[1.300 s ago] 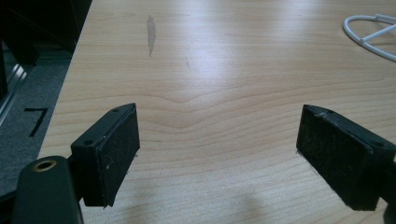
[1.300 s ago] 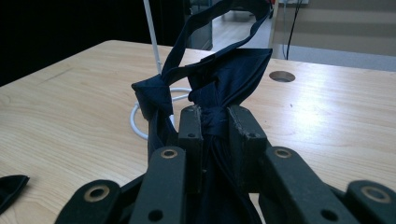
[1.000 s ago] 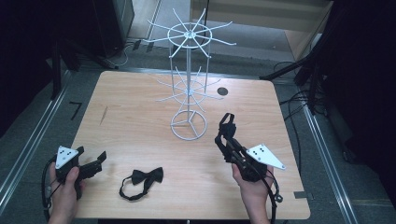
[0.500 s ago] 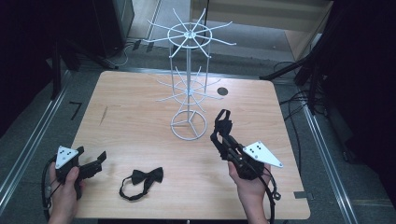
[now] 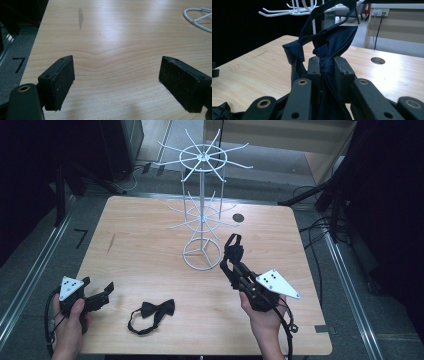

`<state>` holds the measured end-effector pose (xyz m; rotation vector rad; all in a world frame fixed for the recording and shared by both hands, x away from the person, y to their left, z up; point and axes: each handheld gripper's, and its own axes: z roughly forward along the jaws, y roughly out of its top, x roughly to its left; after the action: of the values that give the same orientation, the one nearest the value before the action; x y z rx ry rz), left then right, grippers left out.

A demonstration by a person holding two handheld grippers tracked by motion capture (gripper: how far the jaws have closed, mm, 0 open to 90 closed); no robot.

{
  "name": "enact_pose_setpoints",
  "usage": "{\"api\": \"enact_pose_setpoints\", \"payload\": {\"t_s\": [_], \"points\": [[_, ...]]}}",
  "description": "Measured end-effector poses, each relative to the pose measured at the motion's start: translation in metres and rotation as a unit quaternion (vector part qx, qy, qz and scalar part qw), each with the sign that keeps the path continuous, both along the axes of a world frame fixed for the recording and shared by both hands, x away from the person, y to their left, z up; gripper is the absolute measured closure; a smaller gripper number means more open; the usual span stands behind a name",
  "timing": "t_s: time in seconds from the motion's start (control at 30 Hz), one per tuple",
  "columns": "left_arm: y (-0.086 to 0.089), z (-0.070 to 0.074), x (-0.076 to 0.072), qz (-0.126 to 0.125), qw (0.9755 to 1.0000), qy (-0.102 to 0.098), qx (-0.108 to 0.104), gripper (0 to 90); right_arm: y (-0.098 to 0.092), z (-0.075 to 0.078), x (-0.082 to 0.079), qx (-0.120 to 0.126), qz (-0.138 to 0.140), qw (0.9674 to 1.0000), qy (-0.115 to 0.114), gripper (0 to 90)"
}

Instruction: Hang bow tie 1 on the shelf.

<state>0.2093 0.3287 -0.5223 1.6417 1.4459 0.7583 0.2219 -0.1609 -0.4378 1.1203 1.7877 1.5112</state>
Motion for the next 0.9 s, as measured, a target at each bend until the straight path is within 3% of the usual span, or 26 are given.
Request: {"api": "enact_pose_setpoints", "payload": {"t_s": [0.9], "points": [[0.0, 0.0, 0.0, 0.0, 1.0, -0.002, 0.001, 13.9, 0.011, 0.01, -0.005, 0.004, 0.017, 0.9997, -0.016, 76.8]]}}
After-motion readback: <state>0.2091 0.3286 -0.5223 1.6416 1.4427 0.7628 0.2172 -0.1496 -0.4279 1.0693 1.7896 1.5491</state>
